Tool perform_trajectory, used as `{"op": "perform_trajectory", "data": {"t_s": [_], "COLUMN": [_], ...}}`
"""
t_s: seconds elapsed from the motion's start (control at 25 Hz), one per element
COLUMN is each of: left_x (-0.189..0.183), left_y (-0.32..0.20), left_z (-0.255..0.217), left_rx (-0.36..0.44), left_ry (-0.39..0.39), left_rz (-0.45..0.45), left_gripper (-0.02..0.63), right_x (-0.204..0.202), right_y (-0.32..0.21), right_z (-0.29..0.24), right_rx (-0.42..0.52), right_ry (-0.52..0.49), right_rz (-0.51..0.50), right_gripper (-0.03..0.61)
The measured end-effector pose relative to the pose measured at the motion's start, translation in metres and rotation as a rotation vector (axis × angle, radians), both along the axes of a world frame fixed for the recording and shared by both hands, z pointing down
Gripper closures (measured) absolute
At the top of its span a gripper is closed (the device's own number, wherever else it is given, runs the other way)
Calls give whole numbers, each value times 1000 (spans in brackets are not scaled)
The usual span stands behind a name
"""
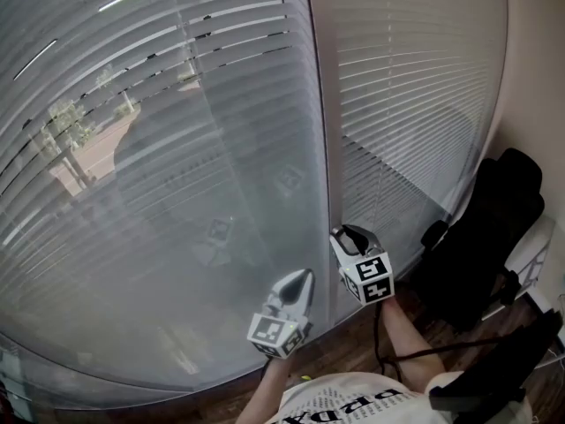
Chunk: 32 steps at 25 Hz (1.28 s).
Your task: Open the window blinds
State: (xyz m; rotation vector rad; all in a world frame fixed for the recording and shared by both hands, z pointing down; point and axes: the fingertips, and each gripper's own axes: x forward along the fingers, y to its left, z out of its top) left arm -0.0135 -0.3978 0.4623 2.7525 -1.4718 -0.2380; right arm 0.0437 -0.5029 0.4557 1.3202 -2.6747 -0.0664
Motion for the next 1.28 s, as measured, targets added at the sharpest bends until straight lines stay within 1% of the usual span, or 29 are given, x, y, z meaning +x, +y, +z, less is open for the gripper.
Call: {"op": "perform_trajectory", "data": {"t_s": [0.16, 0.24, 0.28, 0.4, 0.56, 0.64, 0.72, 0.8, 0.88, 1.16, 1.28], "left_x": [-1, -1, -1, -2, 0, 2, 4, 4, 2, -2, -3], "left_y": [0, 0, 1, 0, 0, 1, 1, 2, 2, 5, 5], "left_z": [-4, -2, -1, -2, -1, -1, -3, -3, -4, -3, -3], "left_rx": [-2, -5, -6, -3, 4, -1, -4, -4, -8, -8, -9], "left_ry": [-1, 7, 11, 7, -9, -10, -10, -7, -9, -18, -24], "left_rz": [-13, -15, -14, -18, -17, -12, -11, -7, -14, -18, -21], "left_gripper": [620, 620, 620, 620, 620, 620, 620, 620, 620, 620, 620], "right_x": [0, 0, -1, -1, -8, -11, -12, -11, -11, -10, -9], "right_y": [0, 1, 3, 9, 17, 16, 14, 12, 11, 11, 10], "right_z": [0, 0, -1, -5, -12, -10, -6, -5, -5, -7, -8], "right_rx": [8, 38, 60, 152, 315, 371, 401, 418, 419, 362, 313], "right_ry": [-4, 33, 69, 226, 482, 607, 675, 687, 671, 530, 429], "right_rz": [1, 3, 4, -4, -15, -23, -23, -19, -20, -21, -25], "right_gripper": [445, 443, 443, 442, 430, 430, 430, 440, 443, 445, 445]}}
